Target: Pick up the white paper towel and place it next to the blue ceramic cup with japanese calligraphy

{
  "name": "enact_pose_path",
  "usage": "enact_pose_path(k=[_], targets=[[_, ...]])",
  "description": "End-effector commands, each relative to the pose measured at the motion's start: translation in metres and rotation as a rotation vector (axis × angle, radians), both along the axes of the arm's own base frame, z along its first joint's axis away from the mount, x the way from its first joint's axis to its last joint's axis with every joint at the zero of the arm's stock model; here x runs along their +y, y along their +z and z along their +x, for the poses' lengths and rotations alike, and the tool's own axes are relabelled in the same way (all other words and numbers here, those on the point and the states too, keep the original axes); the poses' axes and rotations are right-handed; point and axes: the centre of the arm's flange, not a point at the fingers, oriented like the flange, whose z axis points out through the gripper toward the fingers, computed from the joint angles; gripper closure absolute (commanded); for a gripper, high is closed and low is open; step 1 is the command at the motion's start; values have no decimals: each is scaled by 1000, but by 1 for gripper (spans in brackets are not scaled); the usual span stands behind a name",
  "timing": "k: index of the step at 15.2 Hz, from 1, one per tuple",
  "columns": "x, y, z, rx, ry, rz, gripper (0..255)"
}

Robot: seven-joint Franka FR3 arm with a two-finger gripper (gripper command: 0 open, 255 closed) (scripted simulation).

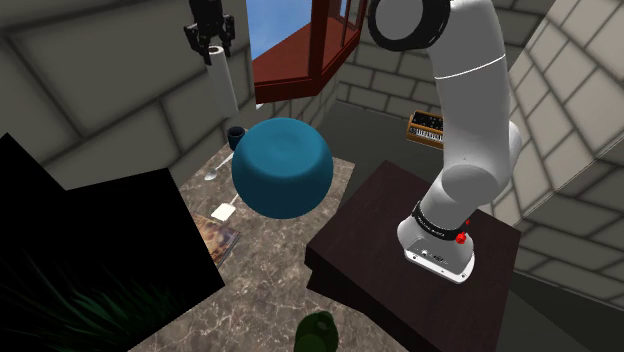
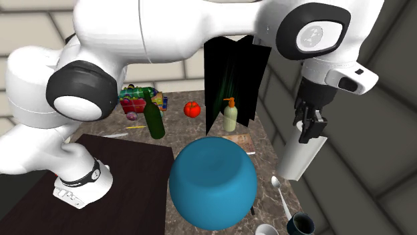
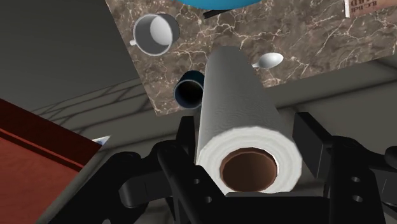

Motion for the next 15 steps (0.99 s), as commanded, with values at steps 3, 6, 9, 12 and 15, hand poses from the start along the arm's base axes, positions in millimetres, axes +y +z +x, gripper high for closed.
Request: enact_pose_path(k=[3, 6, 9, 12, 15], targets=[[-13, -9, 17, 0, 0, -1, 255], [-13, -25, 17, 0, 0, -1, 255], [-13, -40, 17, 0, 0, -1, 255], [-13, -56, 17, 0, 0, -1, 255], [-13, -72, 17, 0, 0, -1, 255]])
